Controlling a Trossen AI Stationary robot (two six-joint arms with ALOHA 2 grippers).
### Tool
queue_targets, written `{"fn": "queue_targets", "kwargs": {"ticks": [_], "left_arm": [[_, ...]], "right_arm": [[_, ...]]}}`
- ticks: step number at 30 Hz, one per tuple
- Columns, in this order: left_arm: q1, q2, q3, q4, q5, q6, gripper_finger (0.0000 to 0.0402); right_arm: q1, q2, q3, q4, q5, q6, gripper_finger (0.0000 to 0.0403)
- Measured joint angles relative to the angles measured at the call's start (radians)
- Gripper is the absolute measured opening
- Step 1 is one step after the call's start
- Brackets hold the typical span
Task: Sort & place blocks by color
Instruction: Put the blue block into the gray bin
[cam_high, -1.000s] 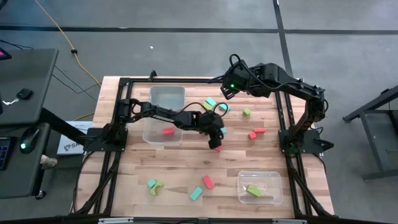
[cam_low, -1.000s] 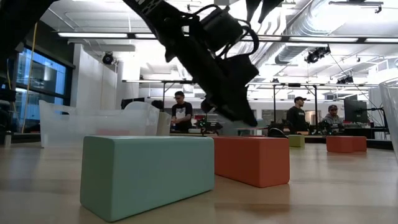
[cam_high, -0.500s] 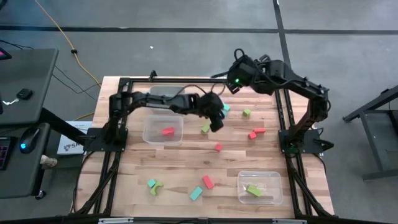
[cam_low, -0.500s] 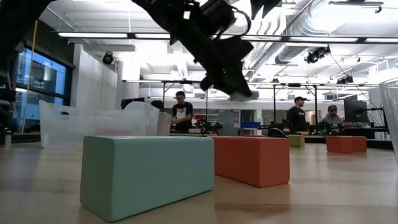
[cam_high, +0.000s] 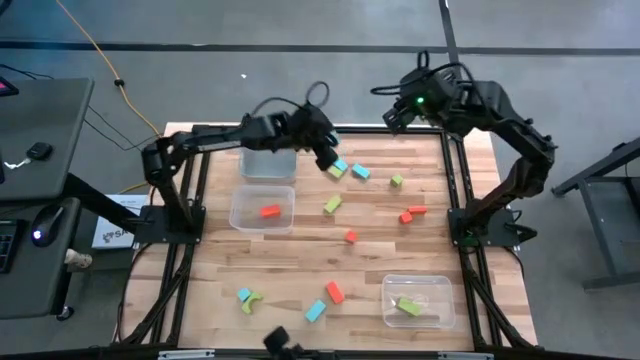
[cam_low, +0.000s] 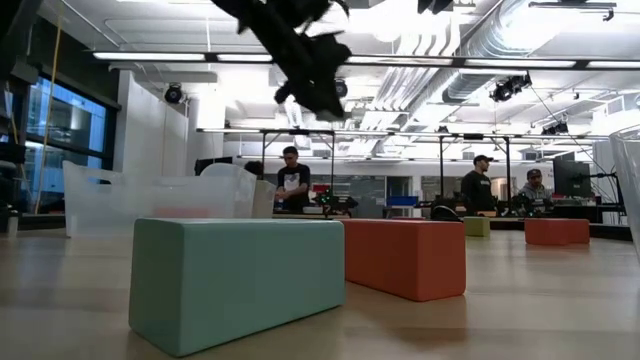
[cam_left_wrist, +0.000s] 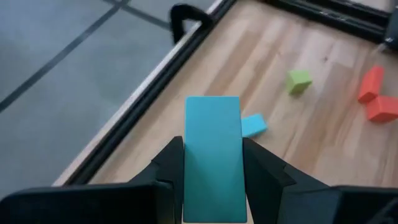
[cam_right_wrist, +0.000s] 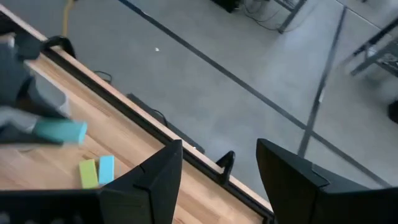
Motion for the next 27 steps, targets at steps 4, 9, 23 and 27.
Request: {"fn": "queue_targets", "kwargs": {"ticks": [4, 9, 23, 27], "left_arm": [[0.056, -0.065, 0.000, -0.074, -0.043, 0.032, 0.0094], [0.132, -0.123, 0.000, -0.199, -0.091, 0.070, 0.0094], [0.290, -0.121, -0.004, -0.457, -0.024, 0.144, 0.0094], [0.312, -0.119, -0.067, -0.456, 0.015, 0.145, 0.0095]], "right_arm": [[-0.024, -0.024, 0.000, 0.016, -0.012, -0.020, 0.0197], [-0.044, -0.034, 0.000, 0.041, -0.011, -0.019, 0.0197], [-0.043, -0.030, 0.000, 0.100, -0.012, 0.177, 0.0197], [-0.043, -0.030, 0.000, 0.103, -0.012, 0.219, 0.0197]]}}
